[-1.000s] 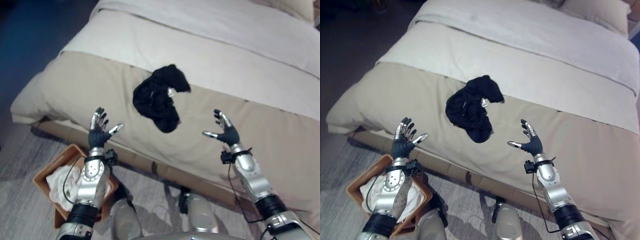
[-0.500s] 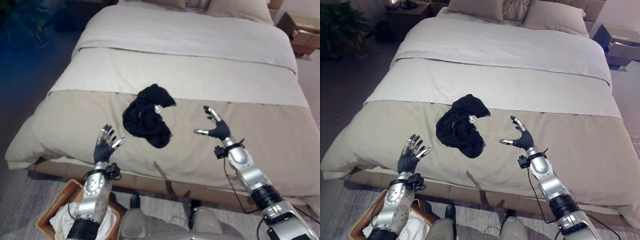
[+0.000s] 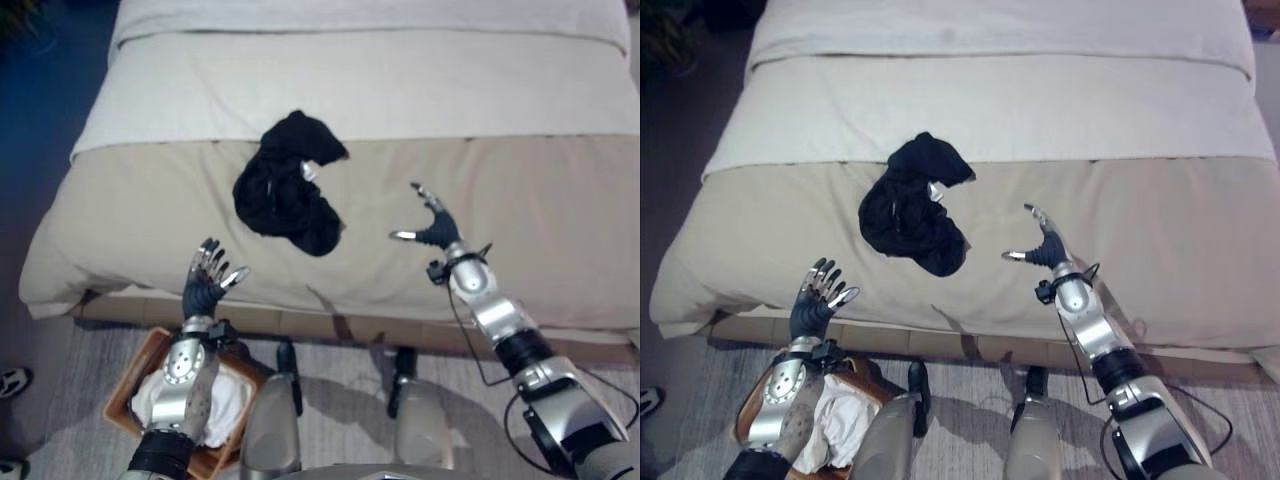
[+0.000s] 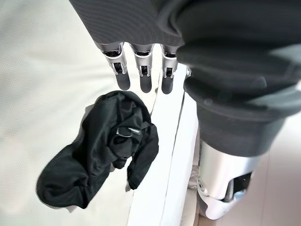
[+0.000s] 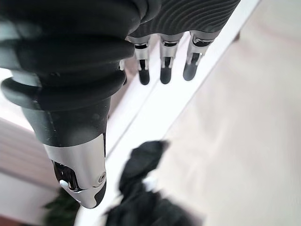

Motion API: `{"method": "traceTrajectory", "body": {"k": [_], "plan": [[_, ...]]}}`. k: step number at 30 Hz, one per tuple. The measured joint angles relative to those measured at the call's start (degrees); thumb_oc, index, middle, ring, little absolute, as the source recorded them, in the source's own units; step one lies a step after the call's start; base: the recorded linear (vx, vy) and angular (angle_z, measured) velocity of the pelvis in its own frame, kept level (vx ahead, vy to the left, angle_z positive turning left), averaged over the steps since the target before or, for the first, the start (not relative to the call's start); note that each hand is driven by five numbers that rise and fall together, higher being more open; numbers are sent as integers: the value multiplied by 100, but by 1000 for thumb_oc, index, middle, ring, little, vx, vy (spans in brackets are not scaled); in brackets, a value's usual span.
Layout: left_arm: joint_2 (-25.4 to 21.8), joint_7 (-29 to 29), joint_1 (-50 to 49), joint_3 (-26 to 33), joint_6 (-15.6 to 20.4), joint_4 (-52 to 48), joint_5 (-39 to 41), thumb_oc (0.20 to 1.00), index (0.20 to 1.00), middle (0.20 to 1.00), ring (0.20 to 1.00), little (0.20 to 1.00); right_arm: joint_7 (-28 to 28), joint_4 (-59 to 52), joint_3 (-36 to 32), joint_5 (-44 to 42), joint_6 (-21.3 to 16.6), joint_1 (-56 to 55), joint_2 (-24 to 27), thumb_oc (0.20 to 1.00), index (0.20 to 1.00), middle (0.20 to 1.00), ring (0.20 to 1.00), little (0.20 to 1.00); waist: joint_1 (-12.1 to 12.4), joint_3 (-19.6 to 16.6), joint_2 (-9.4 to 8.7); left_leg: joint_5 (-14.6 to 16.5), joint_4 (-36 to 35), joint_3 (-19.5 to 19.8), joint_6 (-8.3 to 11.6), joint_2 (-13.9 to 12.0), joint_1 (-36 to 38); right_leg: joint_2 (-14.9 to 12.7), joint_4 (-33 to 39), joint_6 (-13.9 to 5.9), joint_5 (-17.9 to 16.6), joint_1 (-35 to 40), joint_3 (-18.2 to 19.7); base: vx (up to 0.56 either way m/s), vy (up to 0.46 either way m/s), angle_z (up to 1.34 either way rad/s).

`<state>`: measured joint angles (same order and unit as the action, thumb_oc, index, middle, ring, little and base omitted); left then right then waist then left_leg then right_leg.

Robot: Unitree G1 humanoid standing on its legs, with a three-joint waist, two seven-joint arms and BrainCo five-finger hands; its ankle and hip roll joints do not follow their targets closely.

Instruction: Pick up clothes into the bucket

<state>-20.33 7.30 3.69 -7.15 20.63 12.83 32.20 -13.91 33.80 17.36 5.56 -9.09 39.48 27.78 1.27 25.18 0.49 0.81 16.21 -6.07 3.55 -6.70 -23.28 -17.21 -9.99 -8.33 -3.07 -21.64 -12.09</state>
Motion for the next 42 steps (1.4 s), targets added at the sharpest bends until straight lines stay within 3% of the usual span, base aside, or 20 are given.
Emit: {"method": "traceTrajectory", "body": {"k": [1,7,20,26,35,42], "plan": [[-10,35,167,-77,2,-32,-8,1000,1000,1000,1000,1000,-109,49,27,14,33,226,106,1000,1000,1000,1000,1000,26,212,-25,-31,129,36,6,41,-182,-41,-71,56,-204,-140,-14,-27,-15,8],[-2,147,293,-260,12,-55,-195,1000,1000,1000,1000,1000,-344,475,166,79,68,726,248,1000,1000,1000,1000,1000,268,567,-41,14,566,326,52,5,-924,-31,-469,131,-192,-718,-141,-33,-13,11],[-356,591,350,-408,116,-238,-245,1000,1000,1000,1000,1000,-822,1247,990,453,199,2519,297,1000,1000,1000,1000,1000,642,574,-181,-22,1105,943,45,114,-2459,-191,-1063,205,44,-1788,-622,33,-11,20],[-476,696,369,-513,124,-526,-445,1000,1000,1000,1000,1000,-885,1394,1294,539,257,2838,191,1000,1000,1000,1000,1000,803,570,-298,19,1298,1176,66,252,-2809,-308,-1316,191,186,-1947,-828,84,-18,19],[-644,859,411,-510,142,-745,-445,1000,1000,1000,1000,1000,-966,1966,1511,684,356,3089,16,1000,1000,1000,1000,1000,960,566,-328,17,1481,1517,56,518,-3296,-549,-1725,139,416,-2220,-1130,35,-15,21],[-757,939,407,-575,164,-891,-444,1000,1000,1000,1000,1000,-1280,3219,1802,1179,525,3626,-2,1000,1000,1000,1000,1000,1134,565,-325,-1,1555,1644,35,696,-3576,-719,-1922,106,513,-2403,-1252,6,3,13]]}}
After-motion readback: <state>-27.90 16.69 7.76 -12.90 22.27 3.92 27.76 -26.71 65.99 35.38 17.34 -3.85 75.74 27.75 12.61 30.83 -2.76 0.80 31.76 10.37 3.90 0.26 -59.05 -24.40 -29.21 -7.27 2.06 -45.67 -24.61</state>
